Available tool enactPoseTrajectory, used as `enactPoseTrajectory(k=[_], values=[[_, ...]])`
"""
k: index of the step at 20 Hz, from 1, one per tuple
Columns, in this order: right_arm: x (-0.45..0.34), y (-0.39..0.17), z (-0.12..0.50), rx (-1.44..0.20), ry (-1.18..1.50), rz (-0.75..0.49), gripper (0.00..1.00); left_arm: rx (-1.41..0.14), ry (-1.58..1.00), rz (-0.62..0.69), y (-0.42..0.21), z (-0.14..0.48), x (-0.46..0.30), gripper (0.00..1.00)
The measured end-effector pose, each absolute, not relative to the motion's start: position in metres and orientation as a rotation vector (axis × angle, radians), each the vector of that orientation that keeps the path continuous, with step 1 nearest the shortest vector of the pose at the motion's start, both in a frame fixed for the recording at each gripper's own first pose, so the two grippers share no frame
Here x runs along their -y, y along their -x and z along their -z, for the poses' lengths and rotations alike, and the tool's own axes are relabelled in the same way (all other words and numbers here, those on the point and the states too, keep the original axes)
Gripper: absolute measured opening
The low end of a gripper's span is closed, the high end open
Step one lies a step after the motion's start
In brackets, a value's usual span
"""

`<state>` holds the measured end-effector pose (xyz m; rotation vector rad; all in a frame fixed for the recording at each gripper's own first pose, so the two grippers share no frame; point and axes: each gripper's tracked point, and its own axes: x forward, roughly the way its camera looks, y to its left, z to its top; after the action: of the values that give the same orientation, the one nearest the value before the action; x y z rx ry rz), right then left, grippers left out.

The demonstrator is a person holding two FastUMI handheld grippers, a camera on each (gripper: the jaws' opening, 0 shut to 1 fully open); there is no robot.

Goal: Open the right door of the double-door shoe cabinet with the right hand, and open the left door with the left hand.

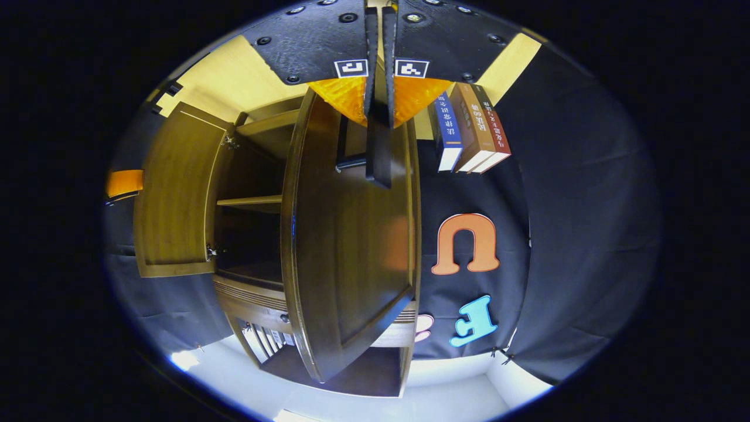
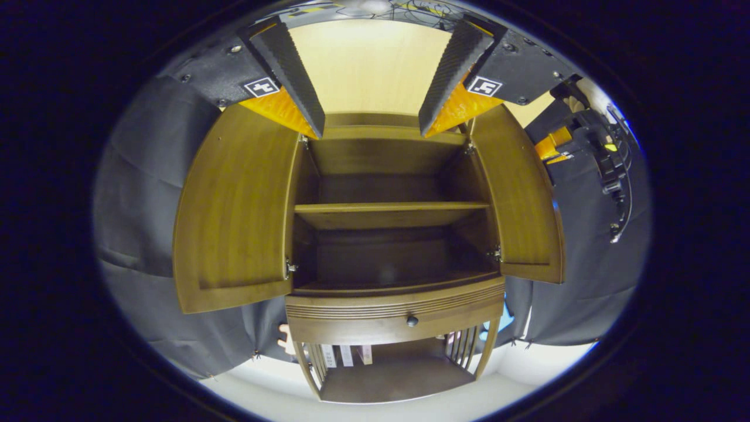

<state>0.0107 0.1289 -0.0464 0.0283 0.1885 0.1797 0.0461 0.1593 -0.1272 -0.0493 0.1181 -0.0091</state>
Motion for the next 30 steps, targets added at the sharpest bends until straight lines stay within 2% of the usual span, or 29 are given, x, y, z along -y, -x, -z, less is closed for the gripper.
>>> enactPoseTrajectory(k=[1, 14, 30], values=[[-0.13, -0.011, 0.047, -0.19, -0.029, -0.183, 1.0, -0.121, 0.053, -0.001, -0.04, 0.128, -0.166, 0.0], [-0.141, -0.009, 0.047, -0.194, -0.02, -0.21, 1.0, -0.097, 0.025, 0.008, -0.04, 0.133, -0.222, 0.0], [-0.147, -0.009, 0.049, -0.208, 0.021, -0.235, 1.0, -0.097, 0.076, 0.159, -0.045, 0.137, -0.254, 0.0]])
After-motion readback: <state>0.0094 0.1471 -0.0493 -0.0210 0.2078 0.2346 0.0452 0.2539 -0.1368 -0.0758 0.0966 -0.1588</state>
